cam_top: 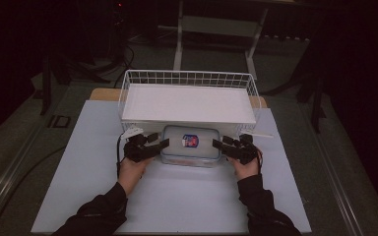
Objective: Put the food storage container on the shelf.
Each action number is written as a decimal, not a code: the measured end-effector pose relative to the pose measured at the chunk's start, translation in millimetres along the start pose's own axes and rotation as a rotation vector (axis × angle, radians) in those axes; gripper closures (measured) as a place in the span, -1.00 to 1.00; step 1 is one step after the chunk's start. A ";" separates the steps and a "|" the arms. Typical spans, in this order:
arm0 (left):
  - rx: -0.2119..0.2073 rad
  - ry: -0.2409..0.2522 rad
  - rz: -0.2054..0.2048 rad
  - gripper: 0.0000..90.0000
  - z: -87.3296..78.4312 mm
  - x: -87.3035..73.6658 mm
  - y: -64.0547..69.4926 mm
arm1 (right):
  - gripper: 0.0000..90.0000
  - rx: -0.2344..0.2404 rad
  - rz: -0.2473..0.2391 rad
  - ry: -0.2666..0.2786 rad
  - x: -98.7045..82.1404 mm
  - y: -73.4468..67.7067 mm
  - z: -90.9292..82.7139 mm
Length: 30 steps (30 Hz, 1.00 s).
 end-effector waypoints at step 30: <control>-0.097 -0.117 0.018 -1.00 -62.1 -28.4 36.9 | 0.31 0.176 -0.112 -0.031 -22.4 -79.9 -33.5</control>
Point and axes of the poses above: each handheld gripper's, and its own axes: z roughly forward along the jaws, x roughly out of its top, y roughly to its right, the point moved 6 cm from there along z, roughly forward along the jaws, and after that the axes turned 2 degrees about y, right-handed, at the moved point
